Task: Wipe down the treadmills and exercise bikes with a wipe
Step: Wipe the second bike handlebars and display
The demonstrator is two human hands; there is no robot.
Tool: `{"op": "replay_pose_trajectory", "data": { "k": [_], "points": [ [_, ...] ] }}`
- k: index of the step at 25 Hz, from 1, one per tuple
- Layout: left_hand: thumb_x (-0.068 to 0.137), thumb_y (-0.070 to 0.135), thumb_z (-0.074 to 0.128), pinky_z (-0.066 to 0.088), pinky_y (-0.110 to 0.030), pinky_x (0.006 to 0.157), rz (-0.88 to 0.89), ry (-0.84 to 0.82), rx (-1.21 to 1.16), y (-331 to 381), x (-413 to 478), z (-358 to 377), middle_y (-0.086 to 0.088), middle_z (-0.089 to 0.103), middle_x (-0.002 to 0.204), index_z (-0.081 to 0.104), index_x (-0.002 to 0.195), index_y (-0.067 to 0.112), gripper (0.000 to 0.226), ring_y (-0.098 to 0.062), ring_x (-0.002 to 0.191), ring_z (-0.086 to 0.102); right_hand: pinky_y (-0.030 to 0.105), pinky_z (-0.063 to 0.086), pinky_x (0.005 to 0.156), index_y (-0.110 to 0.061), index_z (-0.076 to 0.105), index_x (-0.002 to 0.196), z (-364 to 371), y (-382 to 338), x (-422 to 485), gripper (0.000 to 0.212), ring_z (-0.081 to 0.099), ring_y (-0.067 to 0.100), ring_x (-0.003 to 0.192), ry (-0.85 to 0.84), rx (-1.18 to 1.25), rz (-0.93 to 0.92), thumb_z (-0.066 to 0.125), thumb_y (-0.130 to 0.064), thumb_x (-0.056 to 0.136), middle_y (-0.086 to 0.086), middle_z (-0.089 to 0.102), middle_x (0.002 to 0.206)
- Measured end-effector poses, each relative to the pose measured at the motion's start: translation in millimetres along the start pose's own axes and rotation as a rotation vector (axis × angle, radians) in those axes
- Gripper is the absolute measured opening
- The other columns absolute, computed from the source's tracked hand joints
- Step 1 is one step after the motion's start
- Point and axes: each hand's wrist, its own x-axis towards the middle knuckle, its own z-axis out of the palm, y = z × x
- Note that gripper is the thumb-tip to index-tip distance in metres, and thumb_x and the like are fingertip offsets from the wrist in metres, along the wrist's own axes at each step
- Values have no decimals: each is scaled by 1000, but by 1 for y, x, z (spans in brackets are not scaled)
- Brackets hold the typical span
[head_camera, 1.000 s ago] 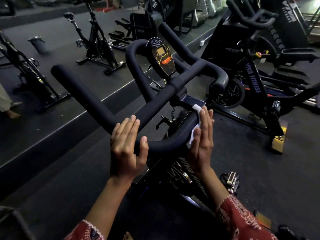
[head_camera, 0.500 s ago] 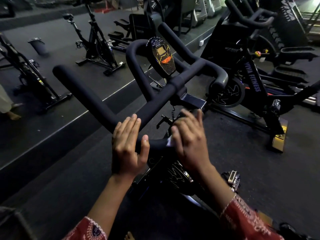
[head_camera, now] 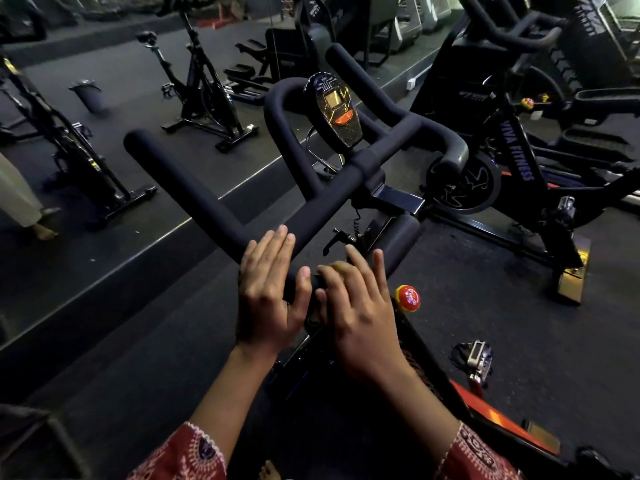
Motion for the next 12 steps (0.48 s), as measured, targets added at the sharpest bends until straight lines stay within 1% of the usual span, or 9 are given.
{"op": "replay_pose_trajectory", "data": {
  "k": [2, 3, 4, 6, 8, 9, 10, 12],
  "points": [
    [101, 36, 33, 26, -38, 112, 19, -28, -15, -2, 2, -3, -21, 56, 129, 60, 121, -7, 55, -27, 125, 46, 51, 22, 115, 0, 65, 110, -7, 11, 2, 39, 58, 32, 118, -51, -76, -103, 37, -26, 103, 14, 67, 105],
    [102, 37, 33, 26, -37, 112, 41, -46, -15, -3, 2, -5, -21, 56, 130, 59, 121, -7, 55, -27, 125, 46, 53, 23, 114, 0, 65, 111, -12, 21, 2, 39, 58, 30, 119, -53, -107, -112, 39, -27, 102, 14, 68, 108],
    [102, 38, 33, 25, -37, 113, 67, -66, -8, -6, 3, -7, -20, 55, 130, 59, 121, -6, 55, -27, 126, 46, 52, 23, 114, 1, 65, 112, -15, 25, 1, 38, 56, 30, 122, -35, -112, -86, 40, -25, 102, 15, 67, 112],
    [102, 38, 34, 25, -37, 113, 110, -96, 21, -13, 3, -15, -19, 56, 130, 60, 122, -3, 53, -27, 126, 46, 47, 26, 115, 4, 65, 112, -13, 16, 0, 34, 51, 32, 127, -7, -85, -3, 42, -20, 100, 18, 65, 117],
    [100, 36, 39, 28, -39, 112, 117, -79, 63, -26, 2, -25, -18, 58, 128, 63, 120, -1, 48, -27, 125, 47, 44, 33, 111, 5, 66, 110, -2, -9, 1, 32, 54, 34, 123, -25, -99, -33, 46, -15, 97, 19, 66, 117],
    [98, 33, 42, 31, -41, 111, 95, -50, 78, -34, 3, -30, -18, 60, 126, 64, 117, 0, 45, -28, 125, 48, 43, 37, 108, 5, 67, 110, 2, -19, 5, 30, 58, 32, 119, -38, -67, -66, 47, -14, 97, 18, 67, 115],
    [97, 31, 45, 34, -43, 109, 57, -13, 85, -45, 5, -36, -18, 60, 125, 66, 114, -1, 41, -28, 124, 48, 40, 41, 105, 4, 67, 110, 5, -26, 14, 29, 61, 30, 116, -41, 9, -63, 48, -14, 96, 16, 67, 114],
    [93, 26, 49, 37, -42, 105, -59, 62, 60, -64, 15, -46, -20, 61, 123, 69, 107, -2, 37, -29, 121, 49, 33, 49, 96, 1, 65, 113, 9, -34, 37, 29, 63, 24, 113, -25, 219, 49, 48, -16, 97, 13, 67, 114]
  ]
}}
